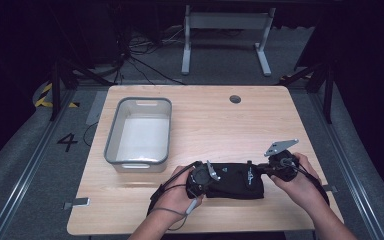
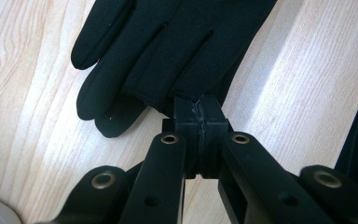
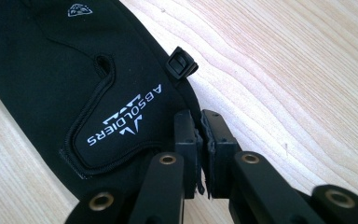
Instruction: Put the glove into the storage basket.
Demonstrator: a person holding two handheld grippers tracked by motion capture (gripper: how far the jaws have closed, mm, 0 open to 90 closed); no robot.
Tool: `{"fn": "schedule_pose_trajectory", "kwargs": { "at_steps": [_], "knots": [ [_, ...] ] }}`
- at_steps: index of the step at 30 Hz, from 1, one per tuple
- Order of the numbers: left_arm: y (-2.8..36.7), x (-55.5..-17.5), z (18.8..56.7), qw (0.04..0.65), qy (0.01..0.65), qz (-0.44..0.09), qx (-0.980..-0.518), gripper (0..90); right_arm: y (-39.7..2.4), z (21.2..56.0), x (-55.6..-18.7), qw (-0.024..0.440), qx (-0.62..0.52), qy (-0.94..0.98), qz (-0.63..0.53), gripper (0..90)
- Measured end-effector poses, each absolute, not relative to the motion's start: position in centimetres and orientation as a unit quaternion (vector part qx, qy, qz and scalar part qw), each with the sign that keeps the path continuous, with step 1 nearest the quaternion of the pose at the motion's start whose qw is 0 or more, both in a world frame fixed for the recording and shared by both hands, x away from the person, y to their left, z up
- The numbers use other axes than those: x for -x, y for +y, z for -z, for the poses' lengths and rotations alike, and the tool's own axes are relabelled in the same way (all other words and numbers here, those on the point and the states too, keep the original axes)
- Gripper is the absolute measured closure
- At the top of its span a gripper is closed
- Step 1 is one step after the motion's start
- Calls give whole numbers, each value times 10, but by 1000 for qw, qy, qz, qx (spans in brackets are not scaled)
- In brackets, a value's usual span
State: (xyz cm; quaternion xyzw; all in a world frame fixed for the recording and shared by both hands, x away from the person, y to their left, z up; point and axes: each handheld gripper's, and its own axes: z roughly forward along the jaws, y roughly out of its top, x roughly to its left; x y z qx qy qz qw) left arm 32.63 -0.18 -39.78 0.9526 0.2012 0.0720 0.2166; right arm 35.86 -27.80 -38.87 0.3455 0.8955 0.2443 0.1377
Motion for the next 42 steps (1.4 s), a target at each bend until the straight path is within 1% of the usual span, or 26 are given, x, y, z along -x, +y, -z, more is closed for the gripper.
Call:
{"fn": "schedule_pose_trajectory", "kwargs": {
  "at_steps": [9,15,17,18,20,21,22,24,26,29,35,39,42],
  "knots": [
    [-6,-329,406,206,198,-57,-957,891,-278,393,-361,136,-346,897,-240,859],
    [-9,-332,415,192,193,-29,-962,883,-277,397,-362,132,-349,898,-232,858],
    [-8,-332,417,186,195,-10,-963,850,-277,397,-362,132,-349,898,-231,856],
    [-7,-333,418,181,196,0,-964,805,-277,398,-363,131,-349,899,-229,849],
    [-5,-333,419,178,198,11,-964,746,-277,399,-363,138,-345,900,-227,815],
    [-4,-333,419,175,198,15,-964,705,-278,399,-363,144,-346,899,-227,777],
    [-4,-333,419,176,199,18,-964,691,-278,399,-363,147,-346,899,-226,749],
    [-1,-334,417,177,204,25,-962,679,-280,398,-363,156,-345,897,-228,736],
    [4,-335,413,188,210,23,-959,669,-281,397,-363,158,-348,894,-232,721],
    [10,-338,404,217,222,17,-951,689,-284,395,-362,163,-353,890,-238,720],
    [18,-343,390,267,253,1,-930,684,-293,392,-357,165,-365,881,-253,710],
    [21,-346,385,298,257,-8,-919,646,-303,390,-354,166,-376,874,-260,708],
    [24,-347,381,316,273,-14,-908,621,-310,389,-353,164,-389,866,-267,698]
  ]
}}
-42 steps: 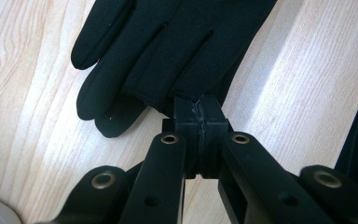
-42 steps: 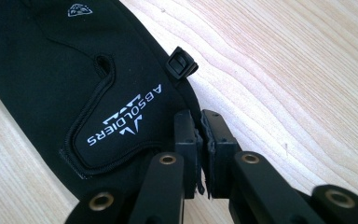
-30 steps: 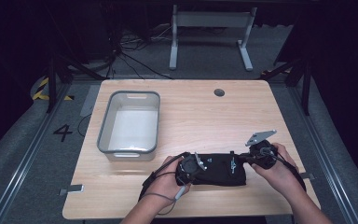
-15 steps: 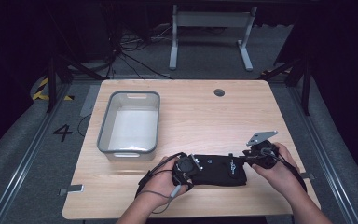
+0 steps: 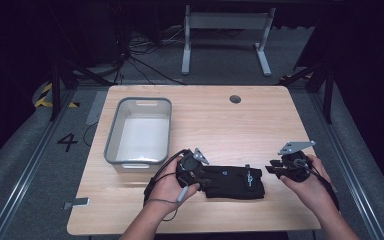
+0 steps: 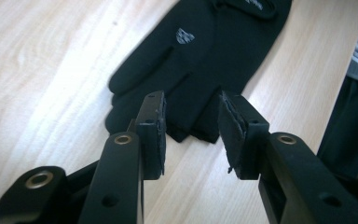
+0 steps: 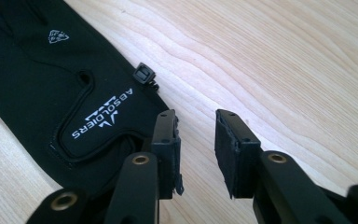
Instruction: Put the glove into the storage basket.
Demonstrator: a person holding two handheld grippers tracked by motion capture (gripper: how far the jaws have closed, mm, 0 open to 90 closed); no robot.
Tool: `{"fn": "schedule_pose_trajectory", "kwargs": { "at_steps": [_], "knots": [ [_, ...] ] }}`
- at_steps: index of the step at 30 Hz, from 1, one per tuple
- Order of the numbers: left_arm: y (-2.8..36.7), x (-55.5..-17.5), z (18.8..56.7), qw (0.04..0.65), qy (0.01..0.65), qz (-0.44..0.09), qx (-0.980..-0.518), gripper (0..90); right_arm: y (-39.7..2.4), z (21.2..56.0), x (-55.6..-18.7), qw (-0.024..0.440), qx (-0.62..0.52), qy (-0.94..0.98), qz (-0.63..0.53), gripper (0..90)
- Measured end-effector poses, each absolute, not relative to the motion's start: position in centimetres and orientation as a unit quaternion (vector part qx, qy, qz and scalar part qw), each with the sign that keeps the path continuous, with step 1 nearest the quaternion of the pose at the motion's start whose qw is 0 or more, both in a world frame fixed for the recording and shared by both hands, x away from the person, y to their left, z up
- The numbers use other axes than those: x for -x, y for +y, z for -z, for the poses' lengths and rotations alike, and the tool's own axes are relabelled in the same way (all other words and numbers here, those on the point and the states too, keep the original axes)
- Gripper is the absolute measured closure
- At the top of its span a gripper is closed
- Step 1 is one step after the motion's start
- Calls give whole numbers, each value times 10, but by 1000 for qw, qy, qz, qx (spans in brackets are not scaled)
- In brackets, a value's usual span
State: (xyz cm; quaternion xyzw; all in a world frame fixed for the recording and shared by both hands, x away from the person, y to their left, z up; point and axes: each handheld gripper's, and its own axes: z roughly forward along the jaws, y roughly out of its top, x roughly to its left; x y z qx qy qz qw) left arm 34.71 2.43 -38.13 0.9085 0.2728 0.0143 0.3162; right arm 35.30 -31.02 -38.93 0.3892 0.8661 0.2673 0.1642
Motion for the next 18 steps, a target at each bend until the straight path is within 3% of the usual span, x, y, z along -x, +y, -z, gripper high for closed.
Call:
{"fn": "schedule_pose_trajectory", "kwargs": {
  "at_steps": [18],
  "knots": [
    [15,-356,384,331,282,-25,-900,545,-334,392,-349,147,-422,848,-285,656]
  ]
}}
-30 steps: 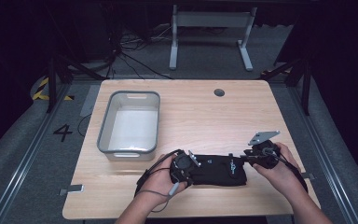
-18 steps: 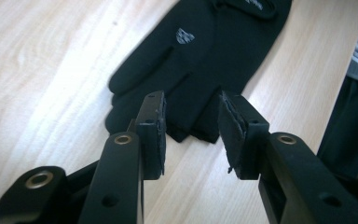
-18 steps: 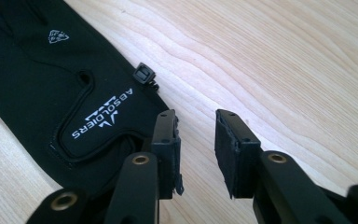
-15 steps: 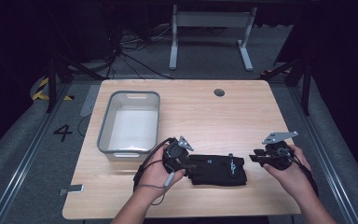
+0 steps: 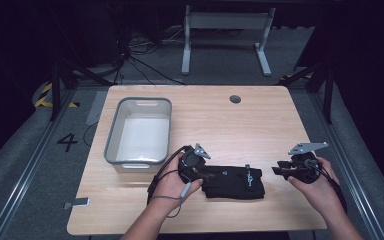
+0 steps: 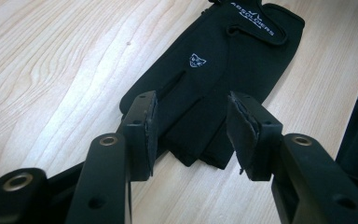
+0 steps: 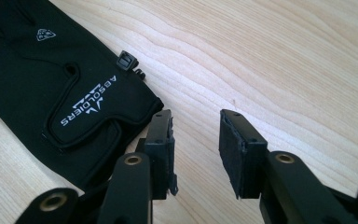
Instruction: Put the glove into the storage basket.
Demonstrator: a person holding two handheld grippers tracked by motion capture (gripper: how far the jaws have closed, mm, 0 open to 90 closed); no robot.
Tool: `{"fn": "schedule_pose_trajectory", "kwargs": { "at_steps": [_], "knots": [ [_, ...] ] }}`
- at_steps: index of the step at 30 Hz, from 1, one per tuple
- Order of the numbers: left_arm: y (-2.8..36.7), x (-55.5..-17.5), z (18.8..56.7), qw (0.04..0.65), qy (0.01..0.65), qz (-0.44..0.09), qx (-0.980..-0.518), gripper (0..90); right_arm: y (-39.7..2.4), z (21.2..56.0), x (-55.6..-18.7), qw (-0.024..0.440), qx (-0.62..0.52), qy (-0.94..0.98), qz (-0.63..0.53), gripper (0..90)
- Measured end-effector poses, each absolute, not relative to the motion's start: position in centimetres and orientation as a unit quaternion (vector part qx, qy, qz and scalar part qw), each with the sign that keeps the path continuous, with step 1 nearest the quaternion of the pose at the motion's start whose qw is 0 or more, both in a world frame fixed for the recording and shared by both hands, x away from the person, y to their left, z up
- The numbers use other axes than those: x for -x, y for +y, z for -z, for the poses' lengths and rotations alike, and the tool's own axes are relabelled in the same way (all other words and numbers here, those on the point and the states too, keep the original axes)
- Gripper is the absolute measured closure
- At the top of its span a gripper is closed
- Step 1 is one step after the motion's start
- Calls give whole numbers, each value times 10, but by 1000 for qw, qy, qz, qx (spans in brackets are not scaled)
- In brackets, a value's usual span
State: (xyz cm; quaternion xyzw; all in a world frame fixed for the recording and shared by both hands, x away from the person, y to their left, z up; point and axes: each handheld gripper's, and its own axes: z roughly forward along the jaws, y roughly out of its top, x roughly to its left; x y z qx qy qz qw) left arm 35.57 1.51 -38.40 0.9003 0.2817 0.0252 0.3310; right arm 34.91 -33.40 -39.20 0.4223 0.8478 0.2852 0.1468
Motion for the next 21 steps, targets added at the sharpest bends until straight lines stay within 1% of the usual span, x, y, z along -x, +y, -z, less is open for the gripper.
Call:
{"fn": "schedule_pose_trajectory", "kwargs": {
  "at_steps": [7,13,18,21],
  "knots": [
    [3,-360,386,330,258,-12,-908,527,-342,396,-348,140,-435,842,-288,656],
    [-14,-367,385,329,222,-2,-918,504,-349,398,-342,134,-445,837,-288,646],
    [-28,-371,394,323,182,-13,-929,461,-354,400,-337,125,-451,834,-290,645],
    [-35,-374,400,315,176,-8,-932,456,-357,400,-336,122,-456,831,-295,644]
  ]
}}
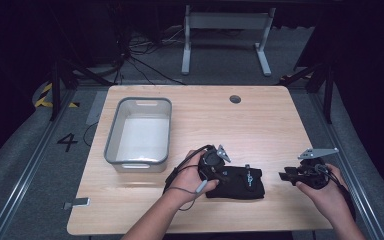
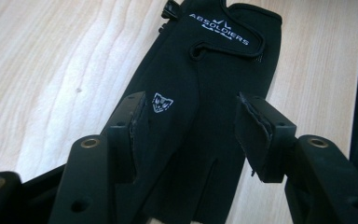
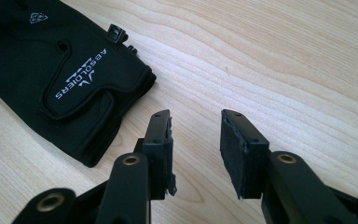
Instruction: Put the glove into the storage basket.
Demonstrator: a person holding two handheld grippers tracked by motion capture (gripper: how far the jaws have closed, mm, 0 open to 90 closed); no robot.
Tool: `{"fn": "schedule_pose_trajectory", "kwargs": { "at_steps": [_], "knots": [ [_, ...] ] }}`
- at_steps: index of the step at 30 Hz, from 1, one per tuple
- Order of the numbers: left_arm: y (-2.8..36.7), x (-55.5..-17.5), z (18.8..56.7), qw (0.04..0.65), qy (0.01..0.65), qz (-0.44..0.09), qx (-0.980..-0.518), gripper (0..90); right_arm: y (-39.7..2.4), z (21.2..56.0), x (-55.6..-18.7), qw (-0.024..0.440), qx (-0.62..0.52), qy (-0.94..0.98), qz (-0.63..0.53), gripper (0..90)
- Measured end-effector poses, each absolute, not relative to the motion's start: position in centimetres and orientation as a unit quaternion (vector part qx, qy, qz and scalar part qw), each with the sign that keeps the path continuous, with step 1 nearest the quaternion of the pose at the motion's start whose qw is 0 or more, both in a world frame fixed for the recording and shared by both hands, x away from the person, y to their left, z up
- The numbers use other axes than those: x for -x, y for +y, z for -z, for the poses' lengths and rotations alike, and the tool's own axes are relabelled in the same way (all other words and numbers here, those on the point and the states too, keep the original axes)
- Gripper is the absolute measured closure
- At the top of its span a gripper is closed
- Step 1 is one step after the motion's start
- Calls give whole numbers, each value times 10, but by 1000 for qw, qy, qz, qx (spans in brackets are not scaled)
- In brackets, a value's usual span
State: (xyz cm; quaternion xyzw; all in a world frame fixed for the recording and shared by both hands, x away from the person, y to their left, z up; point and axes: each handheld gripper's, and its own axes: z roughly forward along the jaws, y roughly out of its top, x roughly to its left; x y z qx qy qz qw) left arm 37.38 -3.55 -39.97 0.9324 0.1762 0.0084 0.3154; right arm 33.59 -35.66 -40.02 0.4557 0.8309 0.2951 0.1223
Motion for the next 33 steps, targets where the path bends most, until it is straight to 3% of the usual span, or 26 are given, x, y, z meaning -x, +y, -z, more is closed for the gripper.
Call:
{"fn": "schedule_pose_trajectory", "kwargs": {
  "at_steps": [18,33],
  "knots": [
    [-67,-379,433,276,168,-3,-946,347,-353,403,-336,107,-447,837,-297,614],
    [-71,-373,443,272,166,-16,-948,326,-351,406,-338,93,-438,842,-301,595]
  ]
}}
